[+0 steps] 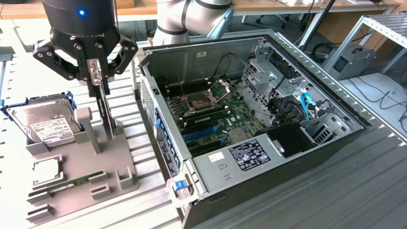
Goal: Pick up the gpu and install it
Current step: 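Pick up the gpu and move the gpu toward the slot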
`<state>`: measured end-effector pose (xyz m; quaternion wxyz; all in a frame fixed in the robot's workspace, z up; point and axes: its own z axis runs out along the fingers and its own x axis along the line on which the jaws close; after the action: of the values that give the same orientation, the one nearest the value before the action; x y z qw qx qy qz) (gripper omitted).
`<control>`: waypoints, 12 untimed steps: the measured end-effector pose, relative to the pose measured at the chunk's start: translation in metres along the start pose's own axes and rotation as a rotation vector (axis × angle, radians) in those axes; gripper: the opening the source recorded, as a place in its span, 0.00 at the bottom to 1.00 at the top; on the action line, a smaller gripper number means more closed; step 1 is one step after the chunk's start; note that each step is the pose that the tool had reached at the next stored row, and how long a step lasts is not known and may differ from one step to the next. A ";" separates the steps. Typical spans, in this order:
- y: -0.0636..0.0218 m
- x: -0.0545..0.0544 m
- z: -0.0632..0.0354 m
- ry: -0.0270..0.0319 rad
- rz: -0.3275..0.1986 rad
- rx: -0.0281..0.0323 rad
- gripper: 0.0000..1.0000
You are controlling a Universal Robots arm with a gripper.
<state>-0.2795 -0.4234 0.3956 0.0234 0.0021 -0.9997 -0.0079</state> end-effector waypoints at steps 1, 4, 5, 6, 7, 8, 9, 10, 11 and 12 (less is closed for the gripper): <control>0.0000 0.000 -0.0008 0.0000 0.000 0.0000 0.27; 0.0000 0.000 -0.0027 0.0000 0.000 0.0000 0.27; 0.0000 0.000 -0.0036 0.0000 0.000 0.0000 0.27; 0.0001 0.000 -0.0041 -0.0001 0.000 0.0000 0.27; 0.0001 0.000 -0.0046 0.0000 0.000 0.0000 0.27; 0.0001 0.000 -0.0052 0.0000 0.000 0.0000 0.27; 0.0001 0.000 -0.0059 -0.0001 0.000 -0.0001 0.27; 0.0001 0.000 -0.0064 -0.0001 0.000 0.0000 0.27; 0.0001 0.000 -0.0068 -0.0001 0.000 -0.0001 0.27; 0.0001 0.000 -0.0074 0.0000 0.000 0.0000 0.27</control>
<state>-0.2795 -0.4234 0.4030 0.0234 0.0021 -0.9997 -0.0079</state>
